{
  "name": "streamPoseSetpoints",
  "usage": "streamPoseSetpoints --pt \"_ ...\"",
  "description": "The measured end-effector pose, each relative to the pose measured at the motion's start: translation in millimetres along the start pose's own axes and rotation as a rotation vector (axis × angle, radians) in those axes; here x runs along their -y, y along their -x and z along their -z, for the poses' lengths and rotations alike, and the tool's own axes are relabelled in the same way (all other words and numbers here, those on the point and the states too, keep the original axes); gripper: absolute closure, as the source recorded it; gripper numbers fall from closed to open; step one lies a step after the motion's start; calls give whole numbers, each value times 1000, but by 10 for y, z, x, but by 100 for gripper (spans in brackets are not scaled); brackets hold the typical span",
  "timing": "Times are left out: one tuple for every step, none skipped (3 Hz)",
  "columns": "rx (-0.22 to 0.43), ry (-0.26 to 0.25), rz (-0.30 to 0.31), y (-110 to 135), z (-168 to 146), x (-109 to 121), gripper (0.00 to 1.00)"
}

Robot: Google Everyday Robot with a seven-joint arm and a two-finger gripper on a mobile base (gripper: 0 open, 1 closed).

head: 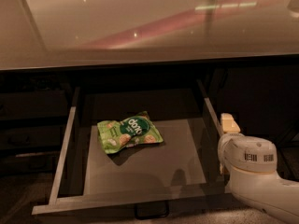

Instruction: Open top drawer

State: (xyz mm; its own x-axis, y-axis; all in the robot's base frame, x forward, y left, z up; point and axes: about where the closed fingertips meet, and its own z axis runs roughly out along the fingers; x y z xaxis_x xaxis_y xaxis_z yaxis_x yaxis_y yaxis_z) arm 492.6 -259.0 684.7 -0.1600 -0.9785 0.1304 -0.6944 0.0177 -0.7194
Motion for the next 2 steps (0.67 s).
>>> streamPoseSetpoints --pt "20 17 -5 276 10 404 0" --pt "20 17 -5 276 10 404 0"
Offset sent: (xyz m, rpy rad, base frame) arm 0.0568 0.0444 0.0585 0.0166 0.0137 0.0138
